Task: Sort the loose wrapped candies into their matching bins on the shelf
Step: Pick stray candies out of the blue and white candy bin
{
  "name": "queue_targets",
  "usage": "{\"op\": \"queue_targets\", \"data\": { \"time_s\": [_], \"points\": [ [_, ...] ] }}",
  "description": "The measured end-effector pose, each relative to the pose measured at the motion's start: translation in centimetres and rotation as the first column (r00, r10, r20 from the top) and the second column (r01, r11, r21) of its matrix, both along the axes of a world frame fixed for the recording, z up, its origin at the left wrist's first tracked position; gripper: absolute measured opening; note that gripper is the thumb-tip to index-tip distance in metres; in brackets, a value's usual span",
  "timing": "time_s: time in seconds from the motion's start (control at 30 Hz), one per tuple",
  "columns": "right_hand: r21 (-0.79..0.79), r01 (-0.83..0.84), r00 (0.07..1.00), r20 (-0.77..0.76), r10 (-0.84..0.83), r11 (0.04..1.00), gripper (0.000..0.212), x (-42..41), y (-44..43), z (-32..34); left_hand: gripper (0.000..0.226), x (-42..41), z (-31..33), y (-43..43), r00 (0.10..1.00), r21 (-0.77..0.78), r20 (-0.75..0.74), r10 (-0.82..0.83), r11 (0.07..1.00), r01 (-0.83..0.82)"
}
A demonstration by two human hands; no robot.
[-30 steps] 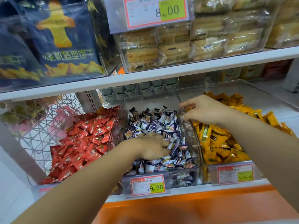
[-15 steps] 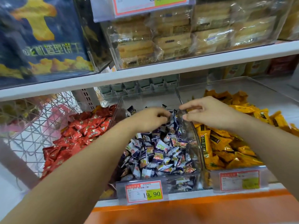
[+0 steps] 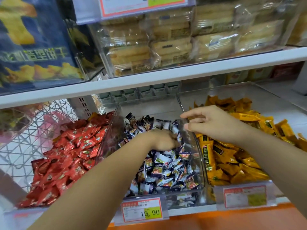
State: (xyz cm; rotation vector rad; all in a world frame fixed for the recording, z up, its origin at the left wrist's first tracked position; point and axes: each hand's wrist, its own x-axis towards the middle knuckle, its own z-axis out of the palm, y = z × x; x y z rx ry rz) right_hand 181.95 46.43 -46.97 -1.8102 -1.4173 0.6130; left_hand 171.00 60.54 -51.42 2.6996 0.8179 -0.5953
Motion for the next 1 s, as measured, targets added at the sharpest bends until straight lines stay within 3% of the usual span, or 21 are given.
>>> {"op": "queue_targets", "data": {
  "time_s": [0.23, 0.43, 0.53, 0.7, 0.9, 1.0],
  "points": [
    [0.016, 0.011, 1.0, 0.026, -0.012, 1.0, 0.033, -0.3, -0.1, -0.1, 0.041, -3.0, 1.5, -2.8, 0.999, -0.052, -0.003, -0.042, 0.998, 0.042],
    [0.021, 0.005, 1.0, 0.029, -0.006, 1.0, 0.034, -0.4, -0.2, 0.0, 0.038, -4.9, 1.8, -2.9, 0.989, -0.212, 0.041, 0.139, 0.969, -0.127],
    [0.016, 0.016, 0.999, 0.035, -0.016, 1.0, 0.032, -0.6, -0.3, 0.0, 0.041, -6.6, 3.2, -3.5, 0.997, -0.188, 0.036, -0.072, 0.979, 0.077],
    [0.047, 0.062, 0.988, 0.136, -0.068, 0.997, 0.029, -1.7, -0.4, 0.2, 0.035, -9.3, 4.7, -4.5, 0.976, -0.135, 0.175, -0.128, 0.979, 0.153],
    [0.053, 0.099, 0.978, 0.182, -0.107, 0.994, 0.028, -2.2, 0.0, 0.3, 0.033, -7.3, 5.1, -2.6, 0.926, -0.145, 0.372, 0.066, 0.989, -0.013],
    [0.05, 0.102, 0.98, 0.164, -0.109, 0.993, 0.028, -2.0, 0.1, 0.2, 0.037, -4.3, 4.5, -0.6, 0.946, -0.117, 0.293, 0.138, 0.987, -0.108]
  ]
}}
